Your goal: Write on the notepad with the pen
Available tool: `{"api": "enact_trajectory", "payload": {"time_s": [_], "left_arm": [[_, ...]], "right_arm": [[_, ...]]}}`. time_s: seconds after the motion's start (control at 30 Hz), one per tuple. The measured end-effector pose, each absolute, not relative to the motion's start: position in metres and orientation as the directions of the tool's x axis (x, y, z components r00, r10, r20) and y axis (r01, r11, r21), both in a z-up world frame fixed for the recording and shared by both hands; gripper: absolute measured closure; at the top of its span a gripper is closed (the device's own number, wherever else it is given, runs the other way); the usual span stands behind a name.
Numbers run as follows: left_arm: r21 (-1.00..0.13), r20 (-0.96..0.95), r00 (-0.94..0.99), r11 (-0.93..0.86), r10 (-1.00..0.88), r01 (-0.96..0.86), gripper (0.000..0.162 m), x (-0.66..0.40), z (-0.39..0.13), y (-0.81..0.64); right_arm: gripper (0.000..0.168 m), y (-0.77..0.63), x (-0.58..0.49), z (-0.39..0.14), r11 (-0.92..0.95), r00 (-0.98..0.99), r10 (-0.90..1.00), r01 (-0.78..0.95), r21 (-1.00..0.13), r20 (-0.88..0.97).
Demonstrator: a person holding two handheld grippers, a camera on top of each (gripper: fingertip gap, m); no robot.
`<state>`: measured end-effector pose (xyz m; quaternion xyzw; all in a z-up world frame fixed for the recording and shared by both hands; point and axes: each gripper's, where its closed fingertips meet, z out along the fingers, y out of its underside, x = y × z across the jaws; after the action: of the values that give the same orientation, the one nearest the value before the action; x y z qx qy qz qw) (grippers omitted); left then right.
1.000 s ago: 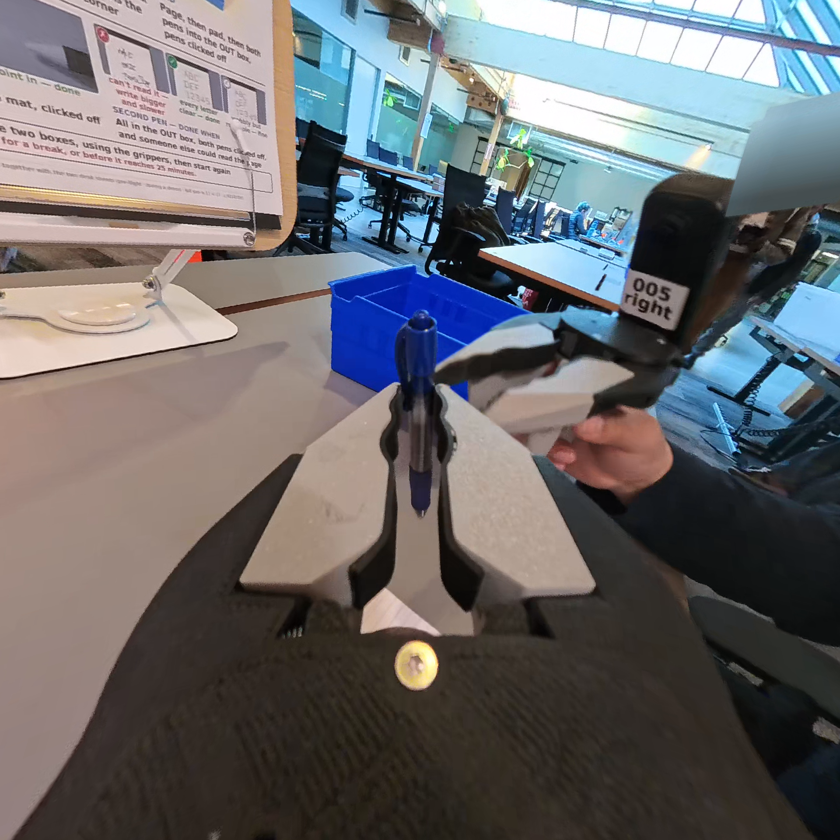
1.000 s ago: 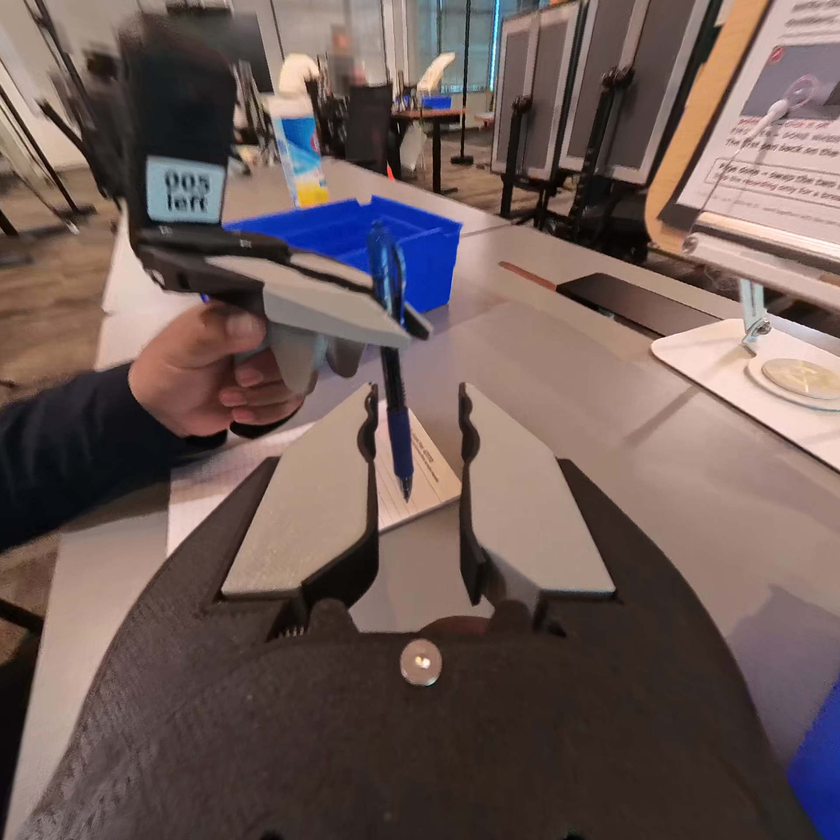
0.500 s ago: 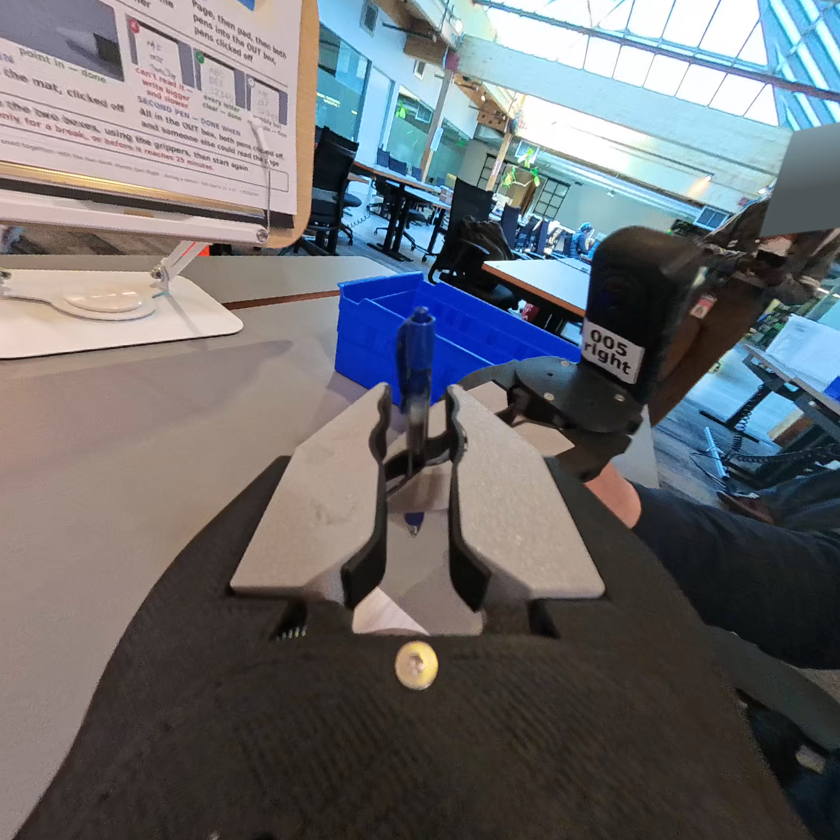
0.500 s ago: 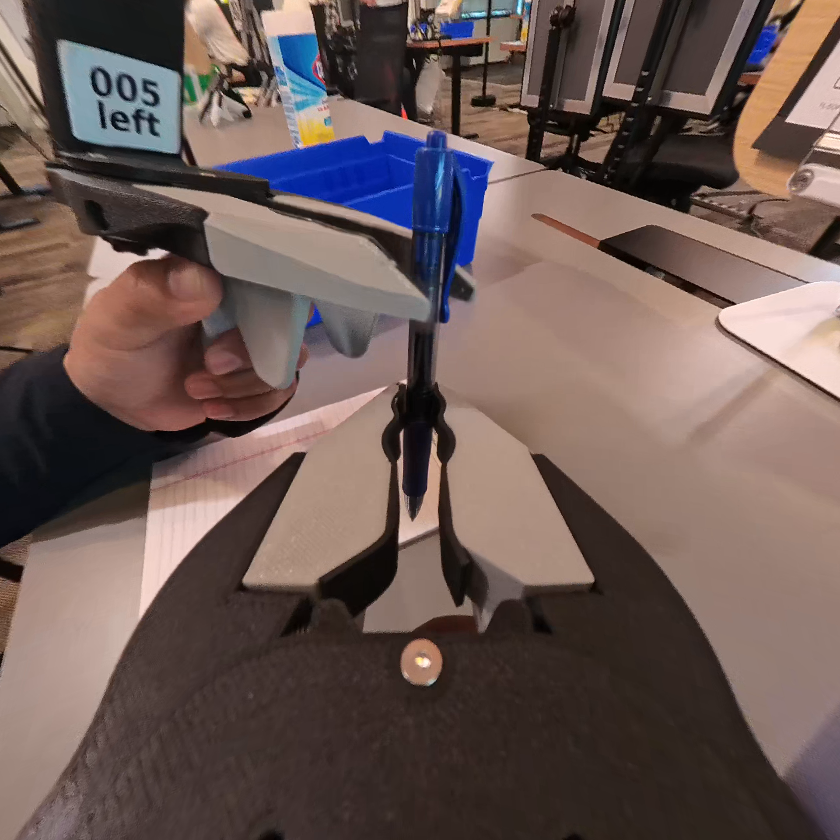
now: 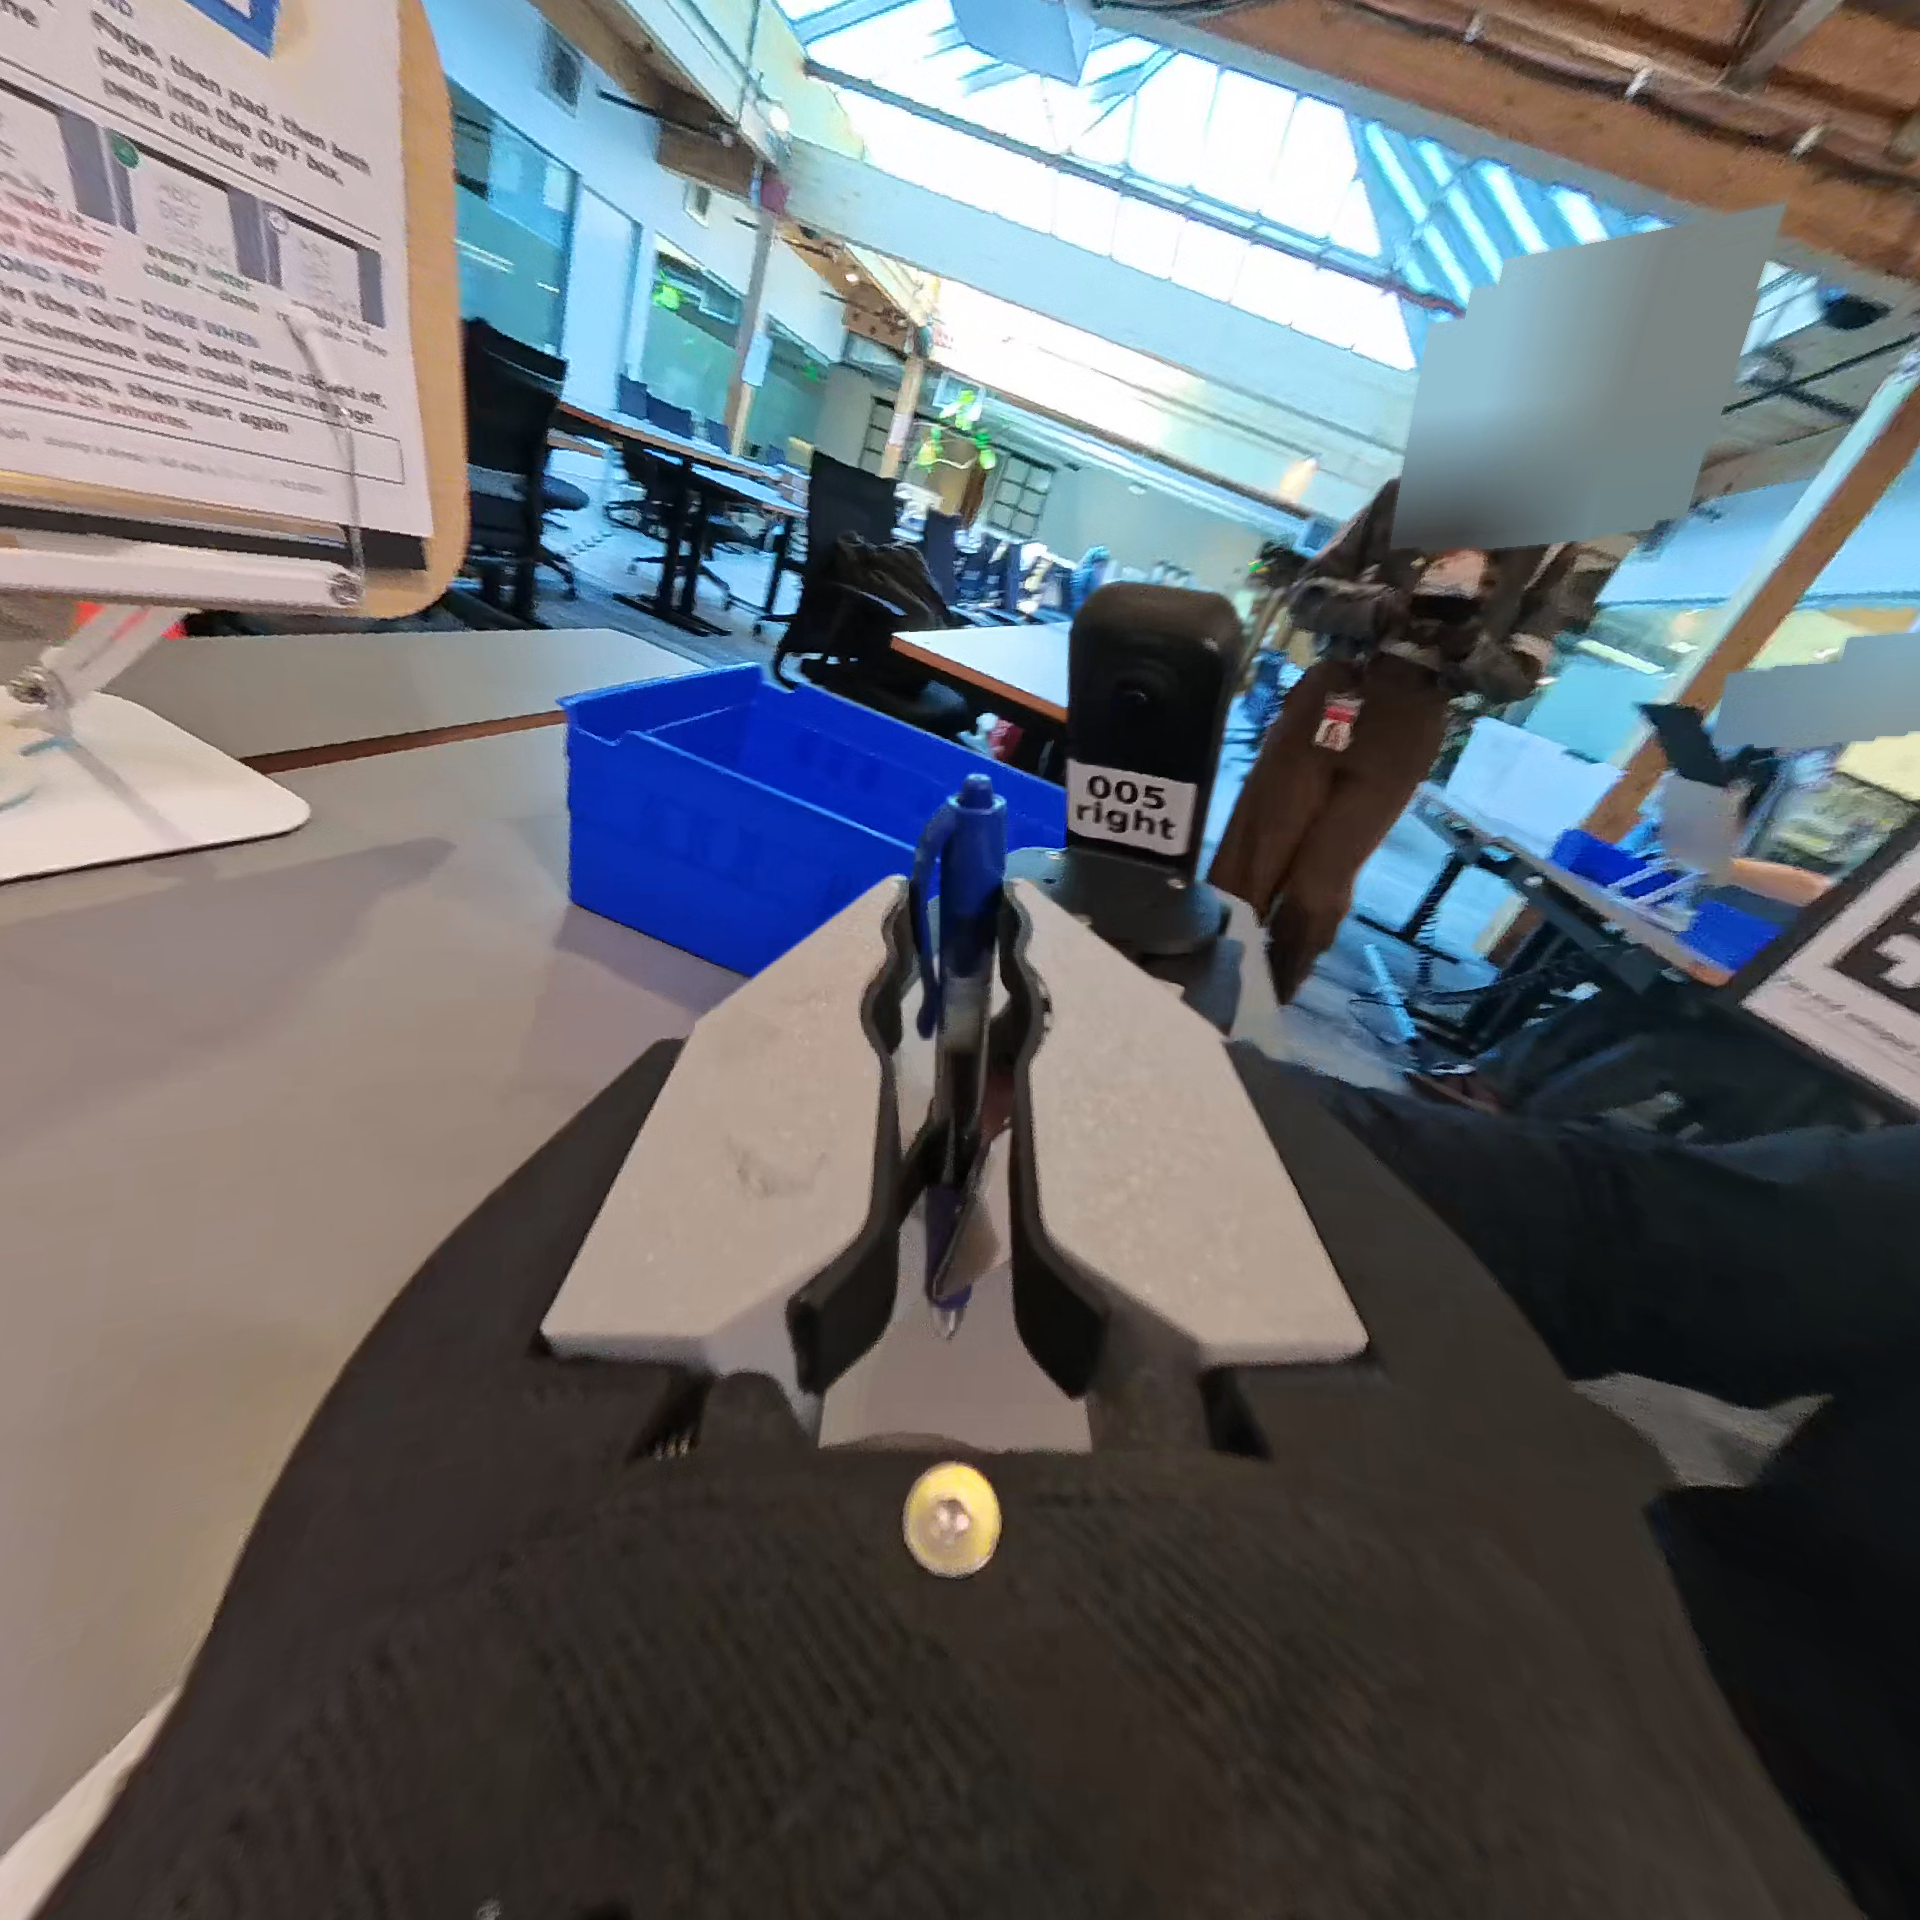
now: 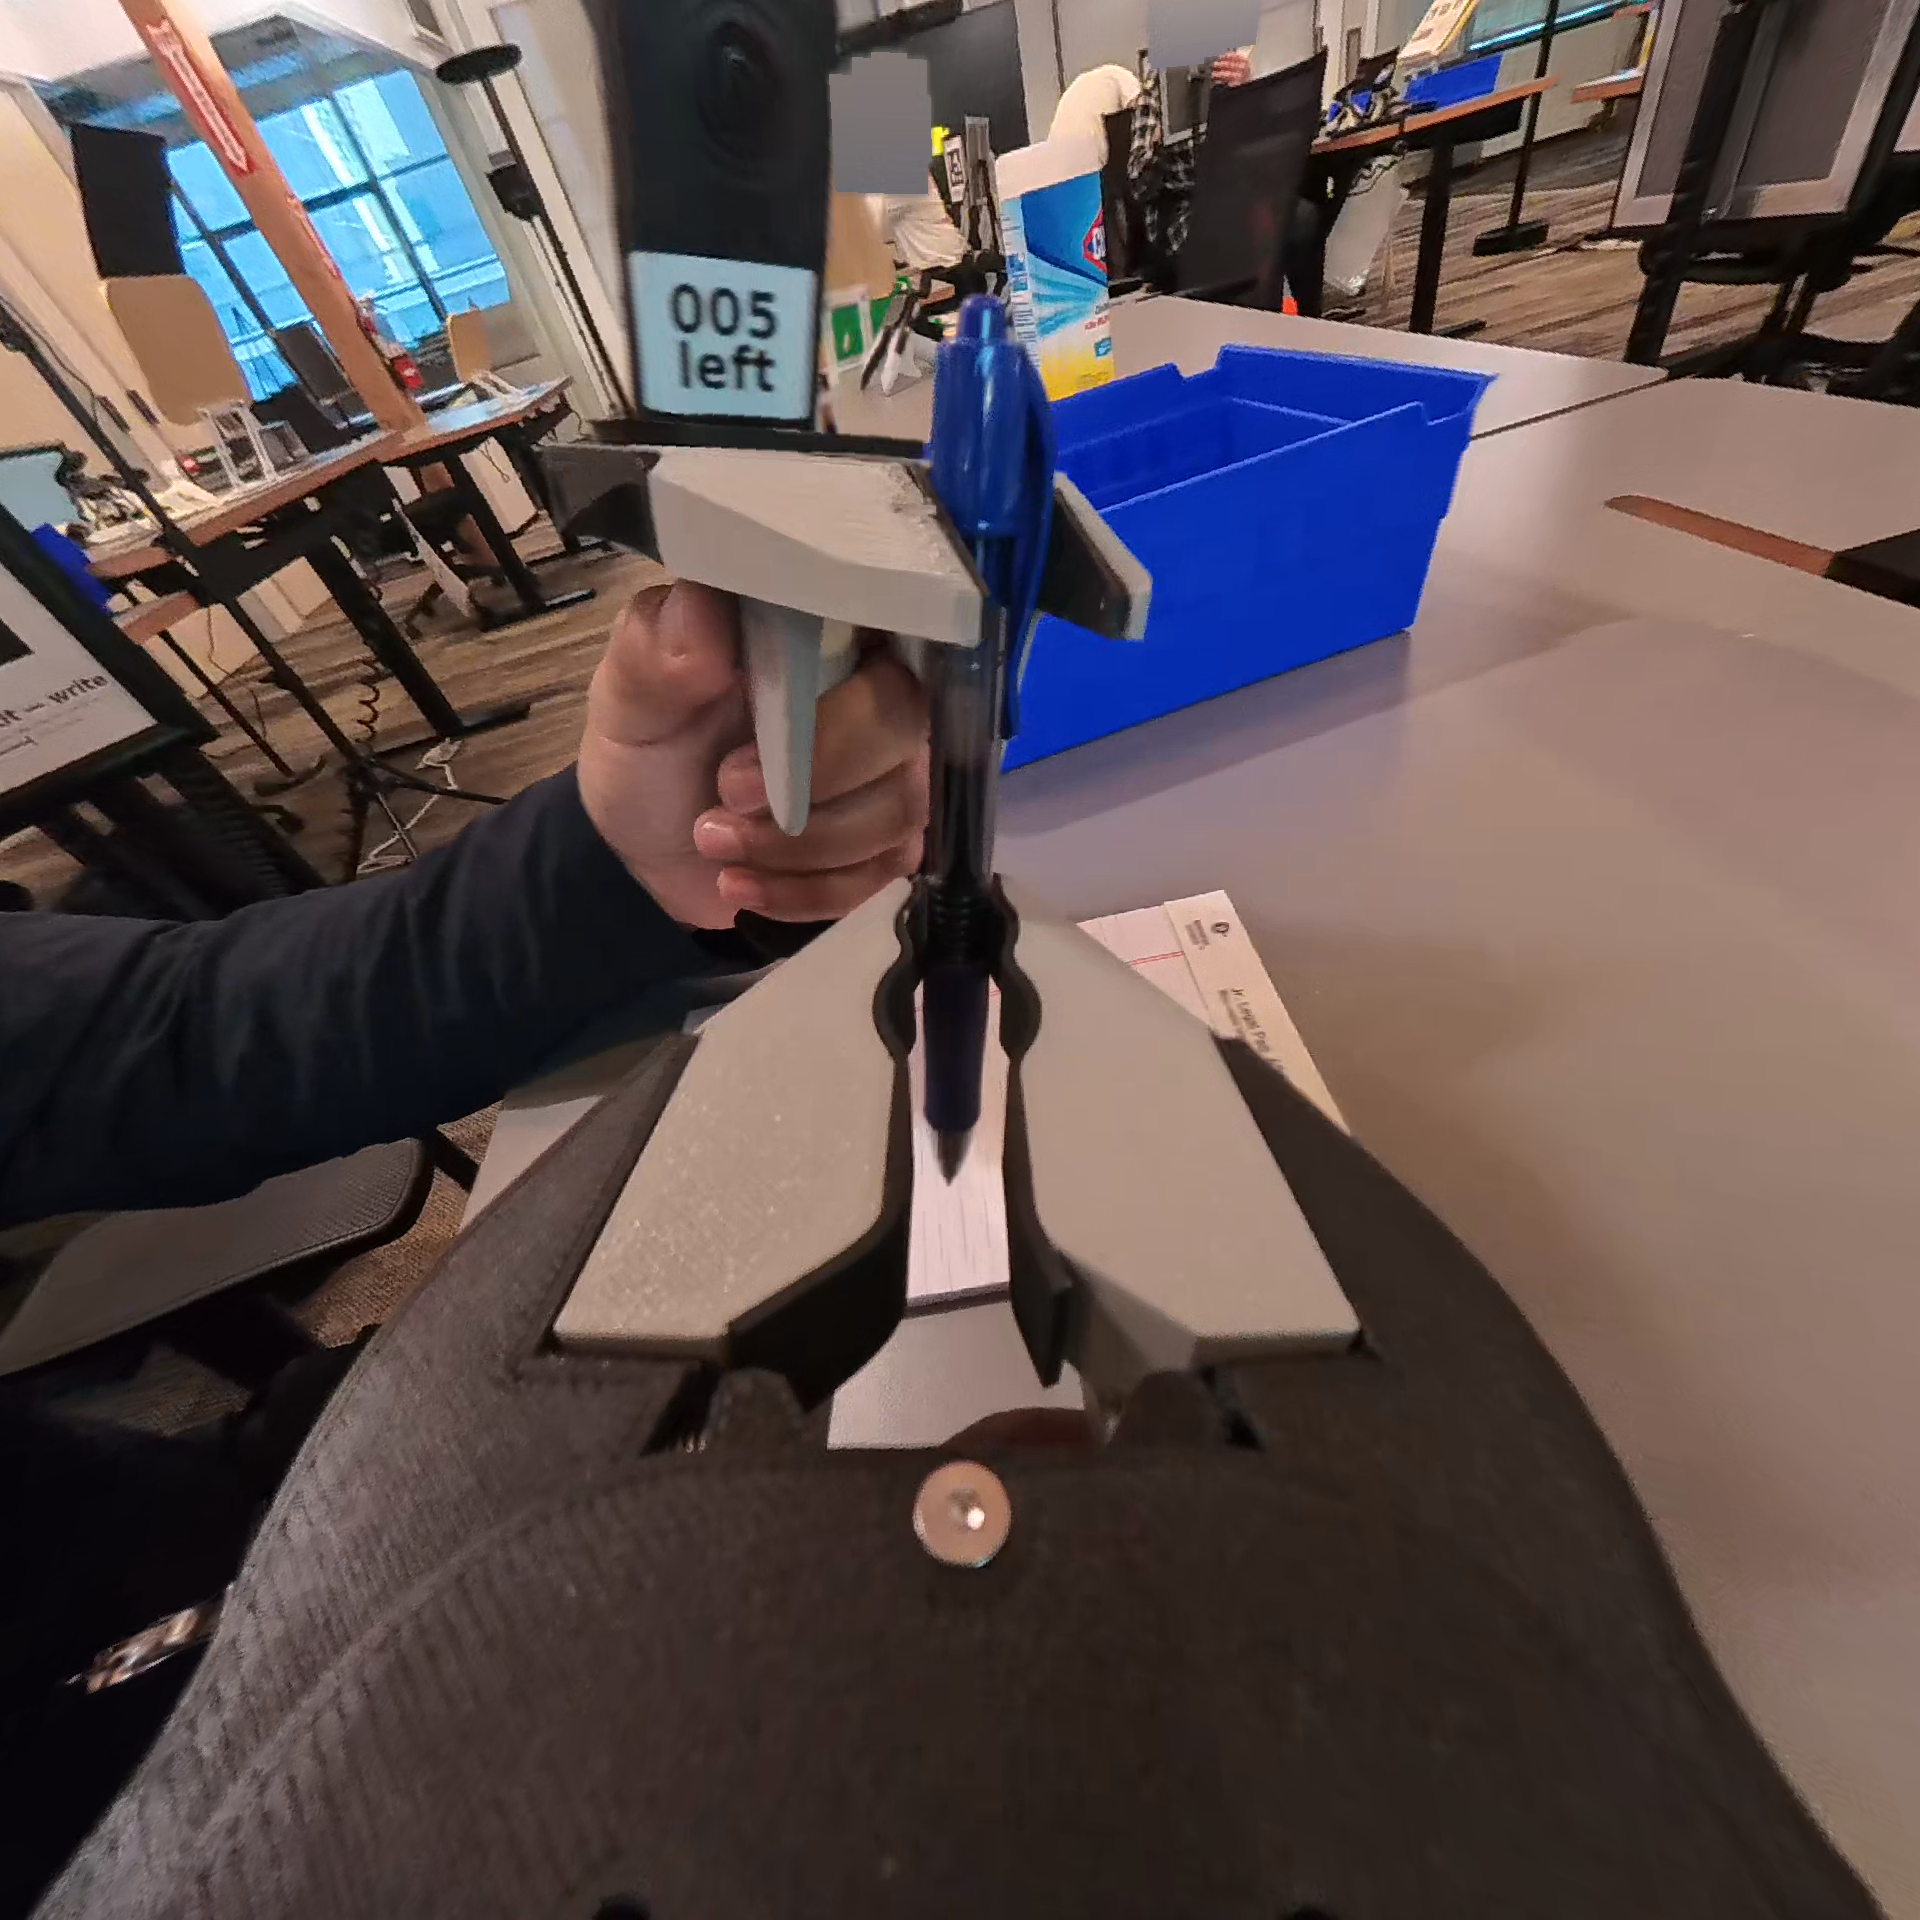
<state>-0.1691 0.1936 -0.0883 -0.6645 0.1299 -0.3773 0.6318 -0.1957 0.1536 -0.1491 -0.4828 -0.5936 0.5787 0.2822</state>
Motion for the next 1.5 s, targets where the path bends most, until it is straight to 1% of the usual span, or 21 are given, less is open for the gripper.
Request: {"api": "enact_trajectory", "payload": {"time_s": [0.17,0.23,0.3,0.33,0.37,0.47,0.57,0.67,0.97,1.03,1.07,1.1,1.17,1.5], "left_arm": [[-0.960,0.278,0.784,-0.142,-0.555,0.240,0.149,-0.175,-0.096,0.202],[-0.961,0.278,0.800,-0.162,-0.532,0.226,0.149,-0.176,-0.102,0.204],[-0.962,0.271,0.810,-0.171,-0.521,0.212,0.149,-0.174,-0.105,0.206],[-0.962,0.268,0.816,-0.179,-0.512,0.204,0.149,-0.174,-0.108,0.207],[-0.964,0.258,0.829,-0.185,-0.497,0.189,0.149,-0.174,-0.111,0.209],[-0.977,0.184,0.869,-0.186,-0.460,0.108,0.149,-0.174,-0.118,0.212],[-0.981,0.128,0.886,-0.188,-0.445,0.047,0.149,-0.171,-0.121,0.213],[-0.982,0.104,0.887,-0.191,-0.450,0.018,0.149,-0.168,-0.123,0.212],[-0.982,0.097,0.902,-0.186,-0.420,0.019,0.149,-0.176,-0.121,0.212],[-0.982,0.083,0.907,-0.188,-0.412,0.004,0.149,-0.176,-0.122,0.212],[-0.982,0.071,0.911,-0.190,-0.406,-0.008,0.149,-0.177,-0.123,0.213],[-0.981,0.061,0.913,-0.194,-0.403,-0.020,0.149,-0.176,-0.125,0.213],[-0.980,0.044,0.916,-0.197,-0.399,-0.039,0.150,-0.175,-0.126,0.213],[-0.979,0.036,0.922,-0.201,-0.384,-0.045,0.150,-0.179,-0.127,0.213]], "right_arm": [[0.161,0.170,-0.202,-0.156,-0.109,-0.262,0.949,0.251,-0.962,-0.176],[0.154,0.175,-0.206,-0.161,-0.076,-0.208,0.969,0.266,-0.961,-0.134],[0.152,0.179,-0.210,-0.165,-0.042,-0.153,0.985,0.275,-0.961,-0.086],[0.155,0.181,-0.212,-0.166,-0.021,-0.129,0.990,0.283,-0.959,-0.060],[0.165,0.182,-0.213,-0.169,0.003,-0.113,0.993,0.296,-0.955,-0.033],[0.166,0.186,-0.214,-0.177,0.038,-0.079,0.997,0.344,-0.938,0.011],[0.166,0.187,-0.214,-0.181,0.019,-0.084,0.996,0.361,-0.932,-0.013],[0.157,0.189,-0.216,-0.184,0.000,-0.075,0.997,0.374,-0.927,-0.030],[0.155,0.191,-0.216,-0.193,0.011,-0.071,0.997,0.405,-0.914,-0.019],[0.163,0.190,-0.216,-0.194,0.017,-0.072,0.997,0.411,-0.911,-0.014],[0.164,0.191,-0.217,-0.195,0.023,-0.071,0.997,0.415,-0.909,-0.007],[0.162,0.191,-0.217,-0.197,0.029,-0.067,0.998,0.420,-0.907,0.000],[0.154,0.194,-0.217,-0.198,0.032,-0.053,0.999,0.426,-0.904,0.011],[0.152,0.190,-0.216,-0.200,0.038,-0.074,0.997,0.434,-0.900,0.006]]}}
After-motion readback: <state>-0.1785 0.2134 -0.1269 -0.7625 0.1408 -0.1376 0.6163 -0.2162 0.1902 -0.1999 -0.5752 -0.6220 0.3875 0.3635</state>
